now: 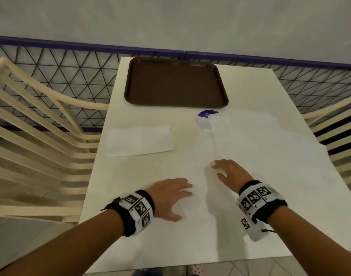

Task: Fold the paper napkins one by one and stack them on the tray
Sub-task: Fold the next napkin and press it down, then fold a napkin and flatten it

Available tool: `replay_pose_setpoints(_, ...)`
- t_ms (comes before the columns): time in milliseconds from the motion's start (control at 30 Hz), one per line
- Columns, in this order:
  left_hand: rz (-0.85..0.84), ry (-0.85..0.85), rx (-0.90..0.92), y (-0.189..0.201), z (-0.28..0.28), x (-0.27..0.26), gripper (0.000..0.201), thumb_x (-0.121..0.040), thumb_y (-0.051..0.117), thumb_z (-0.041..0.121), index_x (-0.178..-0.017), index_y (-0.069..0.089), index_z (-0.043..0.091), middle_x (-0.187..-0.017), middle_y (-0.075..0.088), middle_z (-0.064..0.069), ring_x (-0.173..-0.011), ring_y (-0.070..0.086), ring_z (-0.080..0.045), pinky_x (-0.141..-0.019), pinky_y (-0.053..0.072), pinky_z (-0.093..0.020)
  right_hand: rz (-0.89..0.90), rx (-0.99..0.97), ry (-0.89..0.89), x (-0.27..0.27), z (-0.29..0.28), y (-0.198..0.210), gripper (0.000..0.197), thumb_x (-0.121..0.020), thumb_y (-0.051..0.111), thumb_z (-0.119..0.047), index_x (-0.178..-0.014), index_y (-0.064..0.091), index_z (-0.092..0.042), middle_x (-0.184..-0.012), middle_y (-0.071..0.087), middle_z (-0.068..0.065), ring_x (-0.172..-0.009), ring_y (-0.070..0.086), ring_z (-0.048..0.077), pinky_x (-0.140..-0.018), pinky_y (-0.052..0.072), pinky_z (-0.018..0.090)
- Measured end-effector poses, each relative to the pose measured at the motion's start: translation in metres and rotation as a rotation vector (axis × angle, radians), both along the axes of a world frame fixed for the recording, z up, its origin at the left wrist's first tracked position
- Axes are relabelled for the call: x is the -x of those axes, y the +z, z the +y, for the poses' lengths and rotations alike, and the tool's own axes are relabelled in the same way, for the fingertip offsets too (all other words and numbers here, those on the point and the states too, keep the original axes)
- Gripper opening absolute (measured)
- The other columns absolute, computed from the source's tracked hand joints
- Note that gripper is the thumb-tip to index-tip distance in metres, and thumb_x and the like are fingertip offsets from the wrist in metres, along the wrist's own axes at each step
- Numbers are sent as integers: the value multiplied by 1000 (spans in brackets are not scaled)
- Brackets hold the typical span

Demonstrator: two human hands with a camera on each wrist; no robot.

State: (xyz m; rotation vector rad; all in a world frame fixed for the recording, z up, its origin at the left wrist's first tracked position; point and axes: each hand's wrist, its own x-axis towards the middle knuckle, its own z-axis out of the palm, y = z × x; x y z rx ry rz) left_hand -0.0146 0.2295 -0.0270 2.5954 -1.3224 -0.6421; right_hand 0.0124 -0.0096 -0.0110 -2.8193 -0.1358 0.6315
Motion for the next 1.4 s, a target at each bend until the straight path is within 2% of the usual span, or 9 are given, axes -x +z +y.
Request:
replay_pose_setpoints(100, 21, -10, -98, -2, -23, 17, 78, -87, 55, 46, -149, 16, 19, -158, 5, -2, -145, 4, -17, -117, 7, -29, 4, -6, -15, 15, -19, 1, 37, -96, 45, -14, -132, 51, -20, -145, 41, -5, -135, 34, 13, -109, 24, 20)
replay_pose_setpoints(233, -138, -47, -214, 1, -44, 21, 67, -91, 52, 36, -147, 23, 14, -153, 18, -12, -140, 20, -25, -110, 25, -36, 17, -26, -9, 27, -31, -1, 36, -95, 47, -14, -129, 53, -18, -142, 45, -3, -132, 39, 15, -110, 29, 24)
replay_pose_setpoints(367, -194, 19, -152, 9, -51, 19, 57, -46, 90, 16, -100, 72, 8, -99, 68, -14, -83, 68, -26, -57, 54, -23, 3, -77, 16, 33, -32, -1, 34, -95, 48, -18, -128, 54, -16, -140, 47, -3, -131, 41, 15, -110, 30, 24)
replay_pose_setpoints(533, 78, 369, 84, 11, -47, 15, 48, -95, 44, 9, -141, 39, 22, -141, 45, -2, -130, 43, -18, -106, 30, -23, 30, -351, -71, 43, -20, 20, 63, -79, 59, -57, -133, 47, -26, -142, 45, -8, -133, 39, 12, -113, 31, 31)
replay_pose_setpoints(700, 98, 420, 162, 28, -23, 17, 61, -90, 43, -9, -142, 34, 22, -149, 33, 5, -141, 25, -9, -107, 12, -9, 85, -174, 221, 43, -5, 30, 77, -83, 56, -56, -147, 19, -35, -155, 21, -10, -144, 19, 10, -119, 15, 29)
replay_pose_setpoints(833, 132, 533, 286, 33, 12, 30, 47, -93, 47, 3, -137, 42, 19, -116, 37, 53, -135, 26, 1, -99, 13, 3, -39, -84, 468, 40, 14, 21, 40, -100, 39, -22, -140, 42, -21, -152, 33, -3, -142, 27, 12, -116, 14, 23)
replay_pose_setpoints(900, 121, 647, 324, 31, 26, 41, 38, -94, 47, 28, -130, 53, 19, -121, 47, 39, -131, 37, -2, -93, 17, 6, 2, -100, 462, 40, 25, 20, 36, -101, 35, -20, -133, 51, -13, -142, 48, 6, -132, 42, 22, -110, 31, 32)
replay_pose_setpoints(1033, 246, 877, 135, 27, 45, 60, 25, -97, 43, 27, -110, 63, 18, -108, 66, -6, -94, 58, -19, -72, 34, -11, 101, -153, 461, 42, 48, 12, 31, -99, 39, -24, -114, 55, -2, -111, 63, 17, -100, 59, 29, -77, 40, 29)
replay_pose_setpoints(1400, 396, 1252, 168, 17, 70, 53, 43, -97, 42, 36, -125, 55, 6, -122, 59, -15, -107, 55, -27, -88, 41, -27, 276, -160, 308, 11, 64, 19, 36, -94, 51, -22, -122, 56, 0, -122, 61, 15, -114, 54, 28, -86, 38, 28)
